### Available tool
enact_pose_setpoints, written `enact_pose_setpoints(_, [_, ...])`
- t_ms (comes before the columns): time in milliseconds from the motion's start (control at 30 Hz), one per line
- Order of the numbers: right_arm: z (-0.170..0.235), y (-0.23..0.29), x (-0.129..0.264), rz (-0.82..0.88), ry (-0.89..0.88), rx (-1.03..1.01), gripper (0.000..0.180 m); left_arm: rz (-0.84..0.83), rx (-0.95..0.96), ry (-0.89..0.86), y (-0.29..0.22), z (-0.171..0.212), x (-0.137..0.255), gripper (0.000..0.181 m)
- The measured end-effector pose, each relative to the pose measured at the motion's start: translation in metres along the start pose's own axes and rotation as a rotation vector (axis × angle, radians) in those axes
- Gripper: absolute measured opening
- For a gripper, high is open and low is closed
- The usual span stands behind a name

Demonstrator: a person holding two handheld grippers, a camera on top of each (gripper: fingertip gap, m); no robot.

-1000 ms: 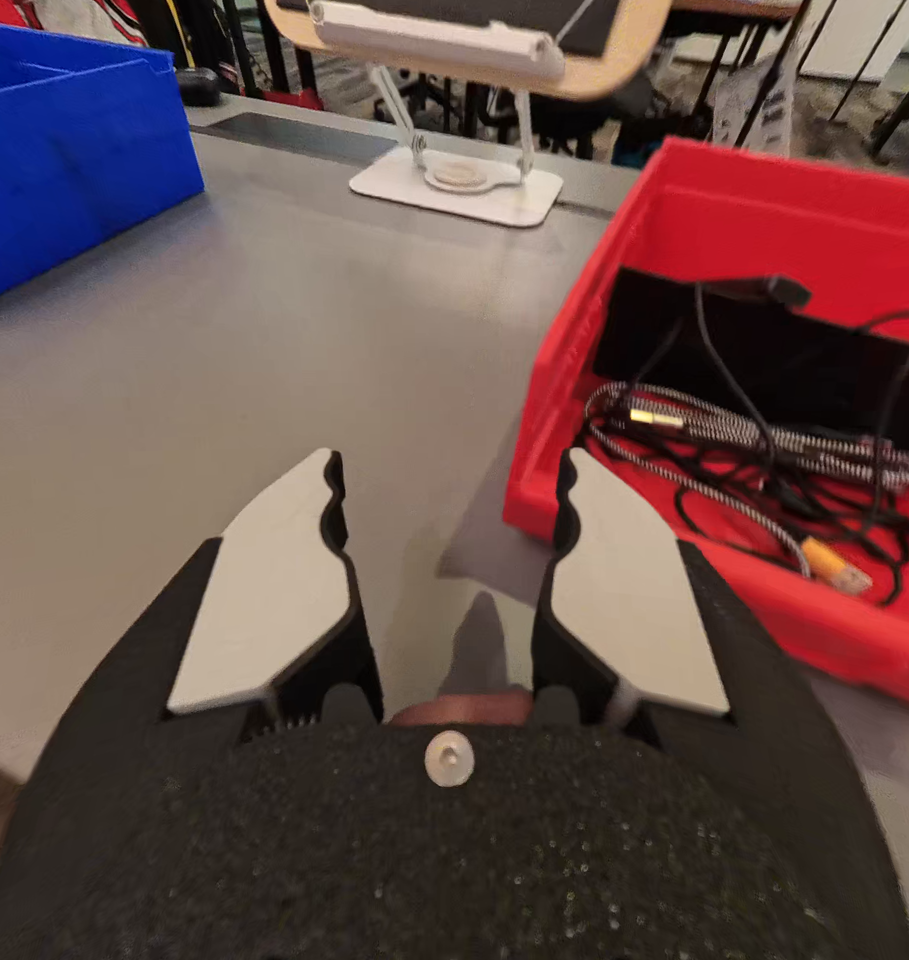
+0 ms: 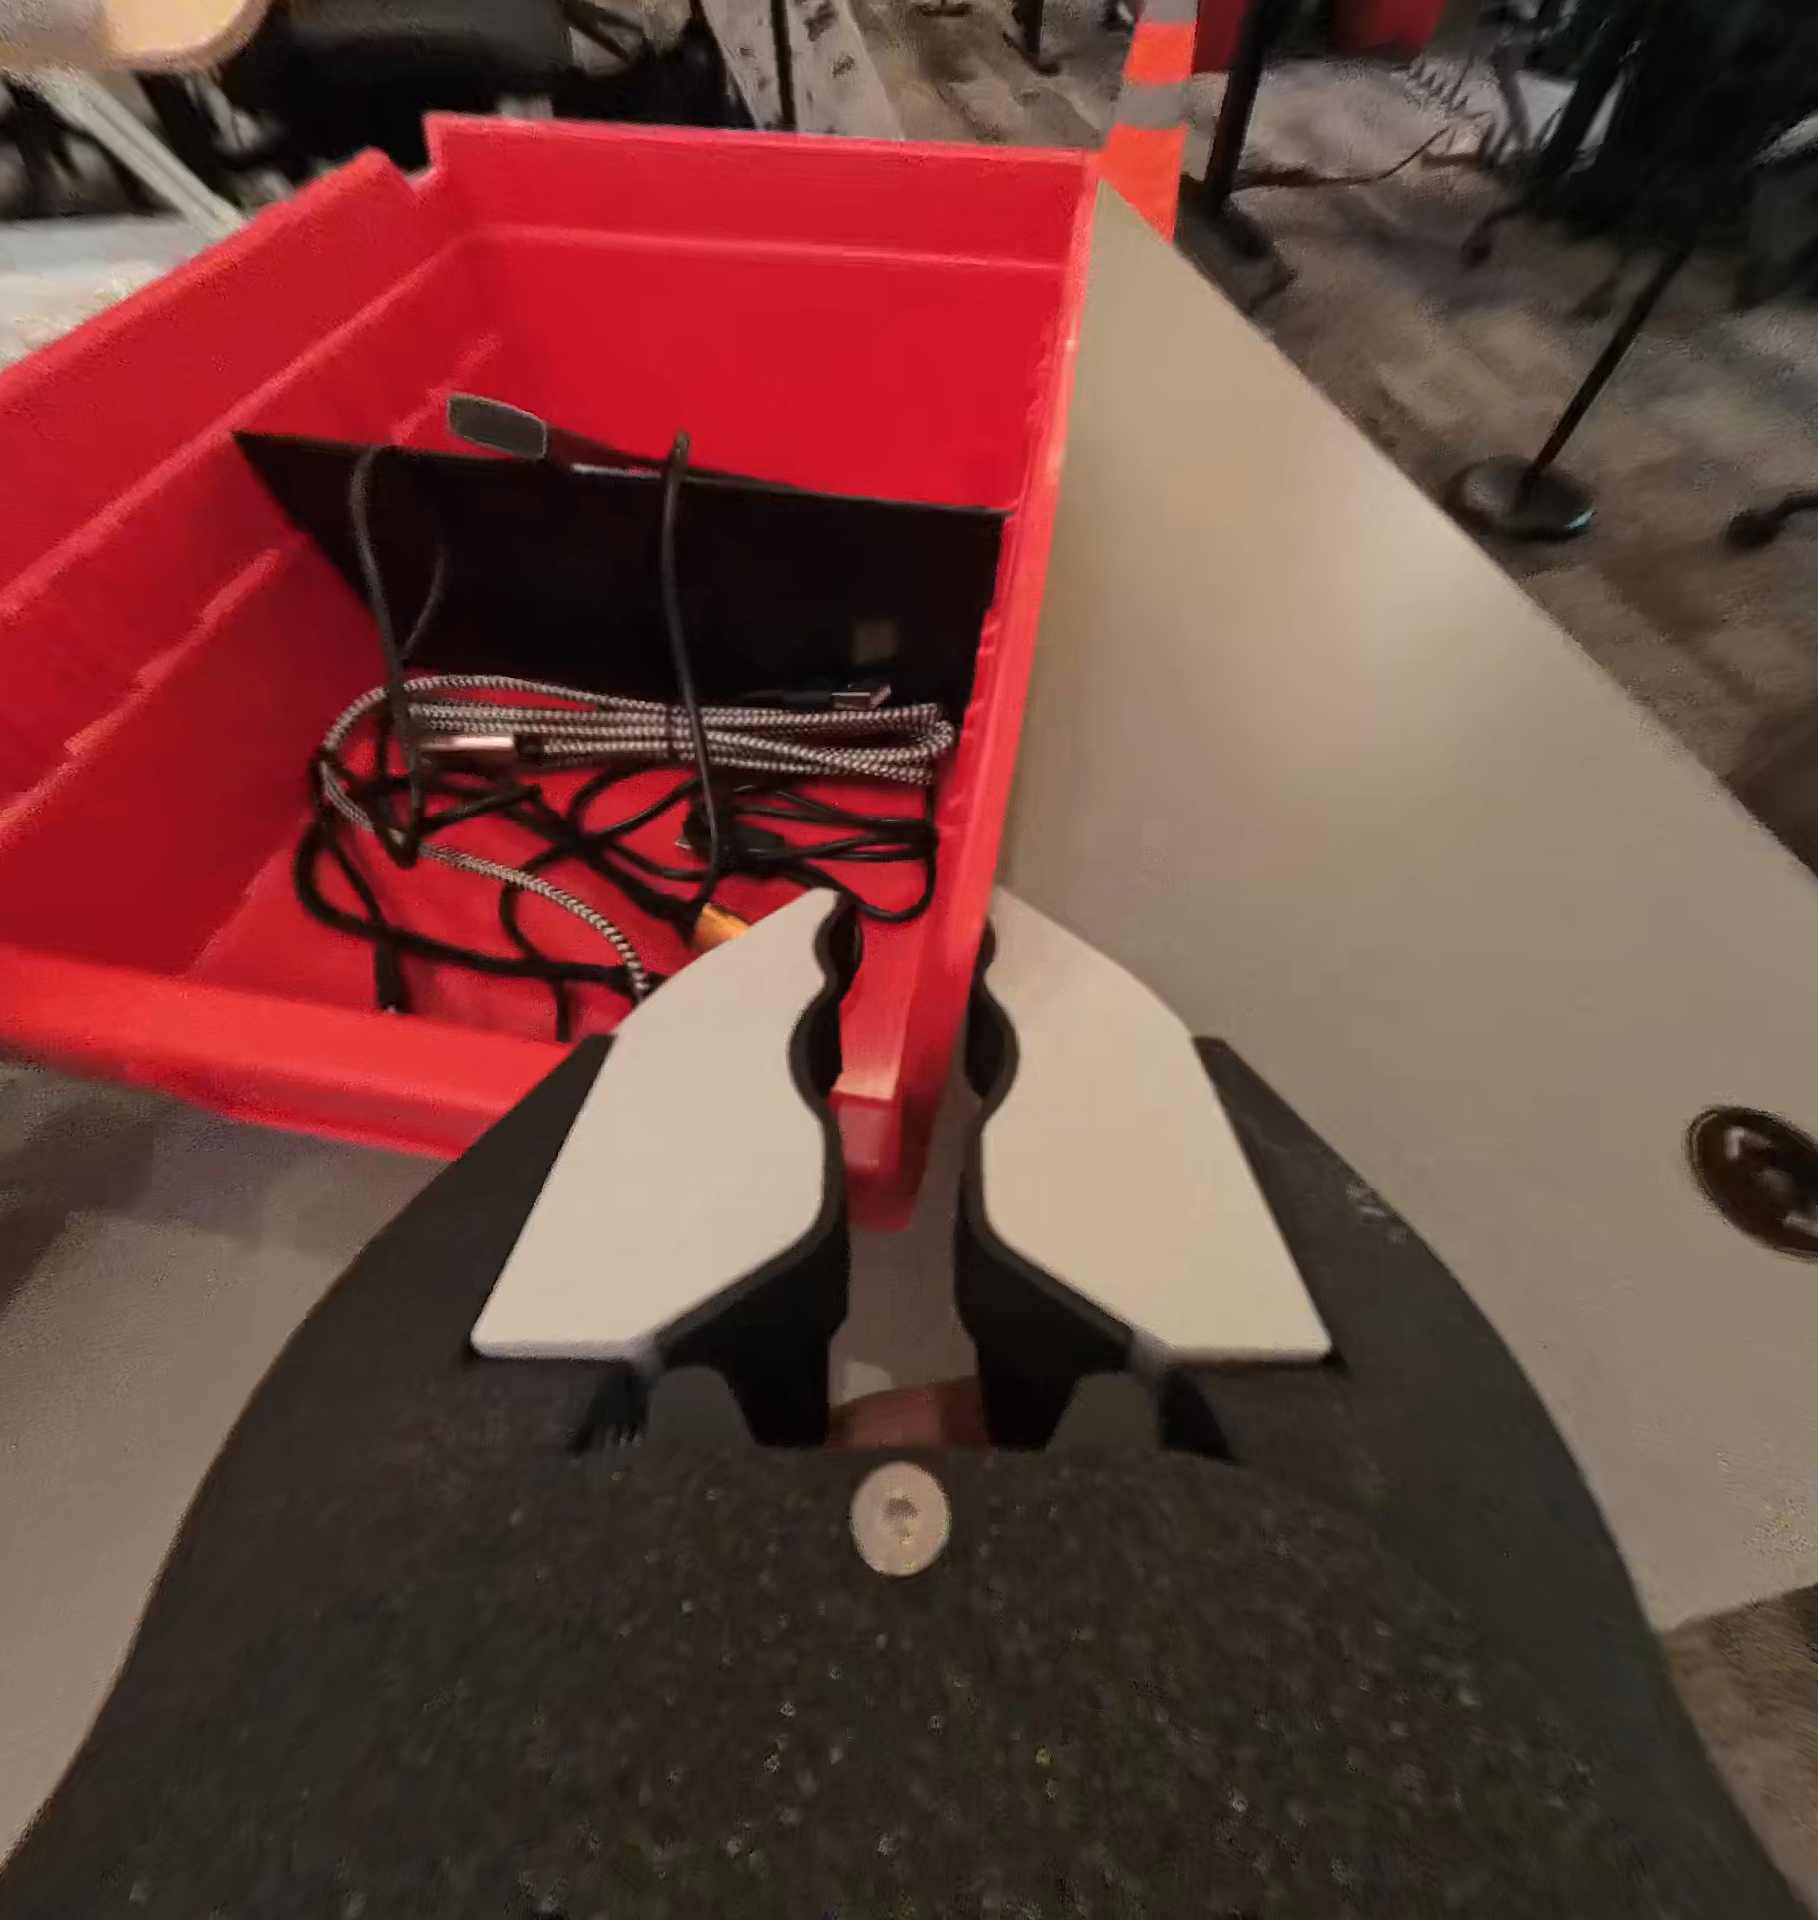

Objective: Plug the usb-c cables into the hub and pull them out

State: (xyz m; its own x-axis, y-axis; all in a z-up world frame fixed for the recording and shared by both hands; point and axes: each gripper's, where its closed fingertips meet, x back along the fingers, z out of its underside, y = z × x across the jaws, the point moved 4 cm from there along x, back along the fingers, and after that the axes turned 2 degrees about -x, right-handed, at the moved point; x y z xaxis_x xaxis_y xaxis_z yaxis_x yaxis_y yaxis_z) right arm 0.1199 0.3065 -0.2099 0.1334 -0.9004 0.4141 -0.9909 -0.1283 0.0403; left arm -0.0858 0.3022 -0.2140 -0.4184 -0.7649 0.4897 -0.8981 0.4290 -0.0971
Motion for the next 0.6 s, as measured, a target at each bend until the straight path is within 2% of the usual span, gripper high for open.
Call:
enact_pose_setpoints(33, [0.0,0.0,0.0,-0.002,-0.007,-0.011,0.017,-0.008,-0.009,0.014,0.0,0.001,-0.005,0.012])
enact_pose_setpoints(100, [0.0,0.002,-0.001,-0.001,-0.011,0.009,0.016,-0.048,-0.01,0.006,0.004,-0.002,-0.01,0.01])
enact_pose_setpoints(167, [0.0,0.001,-0.001,0.013,-0.021,0.017,0.007,-0.086,-0.005,0.005,0.011,-0.006,-0.015,0.006])
enact_pose_setpoints(300, [-0.004,0.014,0.005,0.038,-0.018,0.053,0.006,-0.154,-0.046,-0.044,0.017,-0.009,-0.008,0.004])
enact_pose_setpoints(367, [-0.012,0.03,0.013,0.035,-0.051,0.09,0.006,-0.202,-0.093,-0.086,0.025,-0.006,0.008,0.003])
enact_pose_setpoints(500, [-0.028,0.091,0.022,-0.034,-0.163,0.231,0.005,-0.256,-0.059,-0.106,0.066,0.01,0.052,0.003])
enact_pose_setpoints(600, [-0.023,0.141,0.018,-0.135,-0.154,0.252,0.005,-0.37,-0.068,-0.113,0.094,0.028,0.098,0.004])
